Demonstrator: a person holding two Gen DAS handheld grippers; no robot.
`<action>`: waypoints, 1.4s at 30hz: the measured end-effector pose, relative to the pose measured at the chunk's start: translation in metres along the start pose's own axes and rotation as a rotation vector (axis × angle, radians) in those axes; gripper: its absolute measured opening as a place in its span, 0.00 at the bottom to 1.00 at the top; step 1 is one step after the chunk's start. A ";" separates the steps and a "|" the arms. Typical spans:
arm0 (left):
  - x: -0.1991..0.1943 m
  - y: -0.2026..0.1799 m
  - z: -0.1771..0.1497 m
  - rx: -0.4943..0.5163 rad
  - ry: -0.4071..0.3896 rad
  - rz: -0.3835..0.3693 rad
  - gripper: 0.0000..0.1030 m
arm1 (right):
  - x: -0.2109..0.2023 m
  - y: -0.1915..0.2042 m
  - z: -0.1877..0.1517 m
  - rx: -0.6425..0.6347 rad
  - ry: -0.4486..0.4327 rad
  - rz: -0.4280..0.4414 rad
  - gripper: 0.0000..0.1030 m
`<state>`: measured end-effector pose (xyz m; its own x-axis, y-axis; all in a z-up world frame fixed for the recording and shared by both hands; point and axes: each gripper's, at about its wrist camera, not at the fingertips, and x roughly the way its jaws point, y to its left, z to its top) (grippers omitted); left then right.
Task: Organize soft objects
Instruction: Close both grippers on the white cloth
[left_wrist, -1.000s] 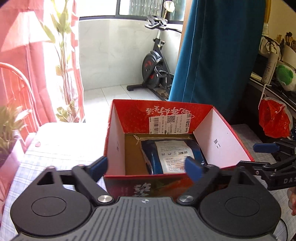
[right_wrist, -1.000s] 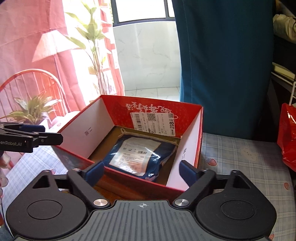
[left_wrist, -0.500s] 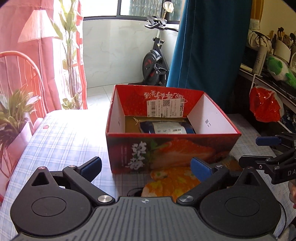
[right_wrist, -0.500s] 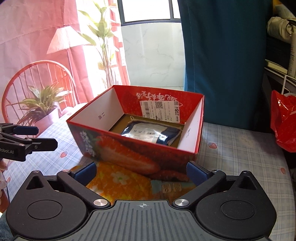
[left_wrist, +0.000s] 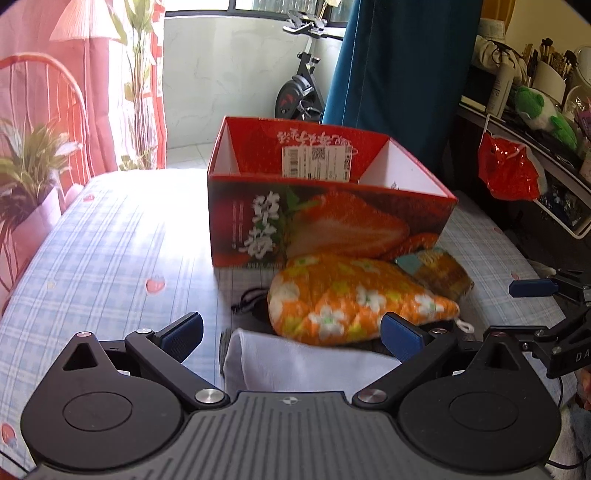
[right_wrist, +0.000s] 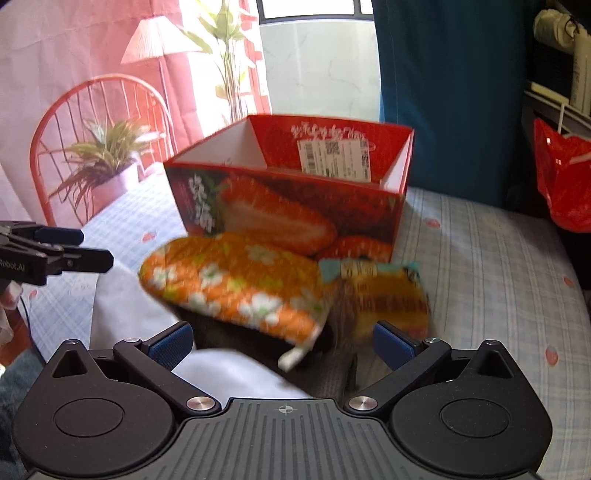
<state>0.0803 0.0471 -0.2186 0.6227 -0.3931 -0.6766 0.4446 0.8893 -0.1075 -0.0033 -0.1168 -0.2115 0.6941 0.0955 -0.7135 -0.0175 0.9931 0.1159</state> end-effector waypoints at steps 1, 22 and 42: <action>0.001 0.002 -0.004 -0.007 0.008 -0.003 1.00 | 0.001 0.001 -0.005 -0.002 0.016 -0.001 1.00; 0.065 0.005 -0.055 -0.134 0.188 -0.145 1.00 | 0.047 0.003 -0.045 0.038 0.178 0.042 0.89; 0.059 -0.008 -0.057 -0.179 0.109 -0.239 0.34 | 0.041 0.009 -0.041 0.054 0.092 0.075 0.51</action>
<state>0.0772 0.0303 -0.2993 0.4371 -0.5767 -0.6902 0.4436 0.8058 -0.3924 -0.0043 -0.1016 -0.2680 0.6233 0.1776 -0.7616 -0.0264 0.9781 0.2065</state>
